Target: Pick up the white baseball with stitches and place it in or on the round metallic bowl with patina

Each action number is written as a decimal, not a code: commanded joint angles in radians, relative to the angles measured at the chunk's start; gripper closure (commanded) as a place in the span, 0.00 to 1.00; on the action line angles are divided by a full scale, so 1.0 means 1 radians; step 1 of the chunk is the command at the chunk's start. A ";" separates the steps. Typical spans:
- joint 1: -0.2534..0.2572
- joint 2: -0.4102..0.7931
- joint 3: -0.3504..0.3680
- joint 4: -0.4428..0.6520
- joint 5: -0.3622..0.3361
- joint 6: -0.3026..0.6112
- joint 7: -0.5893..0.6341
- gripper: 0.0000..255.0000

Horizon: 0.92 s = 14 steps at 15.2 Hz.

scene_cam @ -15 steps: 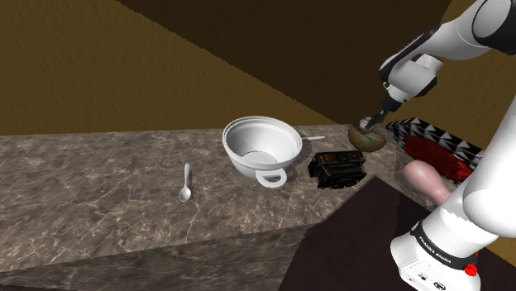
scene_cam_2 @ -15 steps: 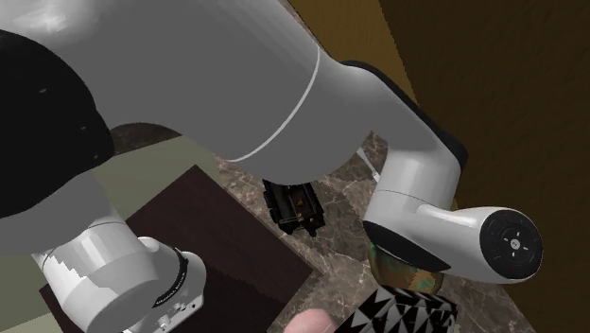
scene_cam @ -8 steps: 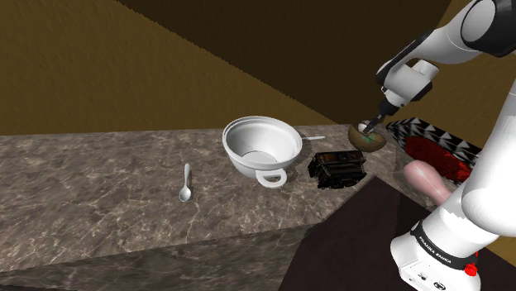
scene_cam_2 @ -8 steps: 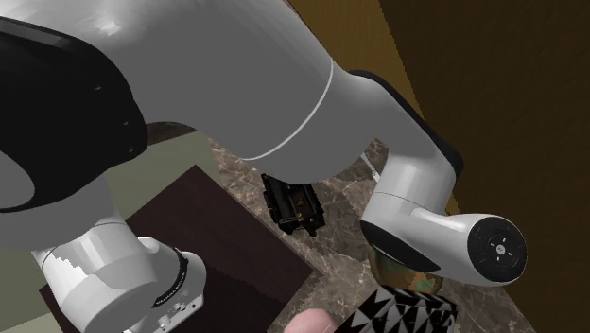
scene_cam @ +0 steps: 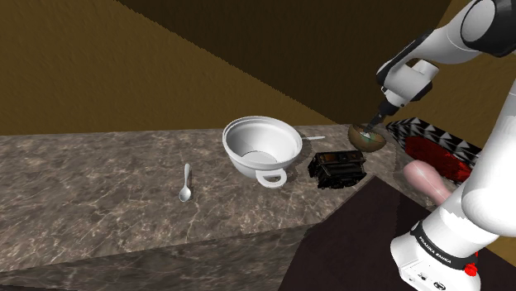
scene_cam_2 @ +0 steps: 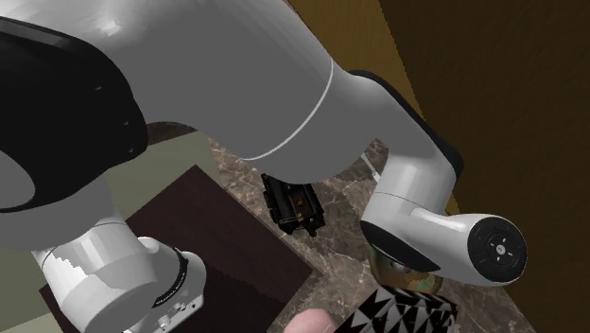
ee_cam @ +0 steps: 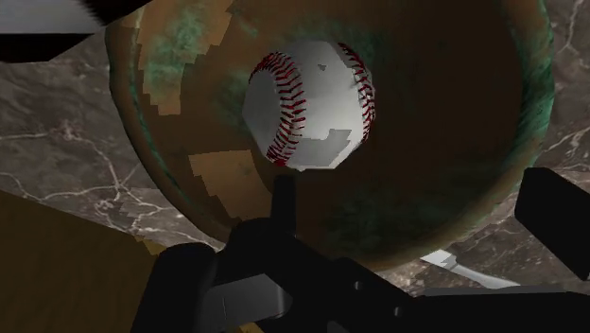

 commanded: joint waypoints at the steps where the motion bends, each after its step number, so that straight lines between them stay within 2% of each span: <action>1: 0.000 0.000 0.000 0.000 0.000 0.000 0.000 0.00; 2: 0.000 0.000 0.000 0.000 0.000 0.000 0.000 0.00; 6: 0.051 -0.132 -0.086 -0.011 -0.172 -0.057 0.111 0.00; 14: 0.050 -0.132 -0.084 -0.011 -0.173 -0.057 0.111 0.00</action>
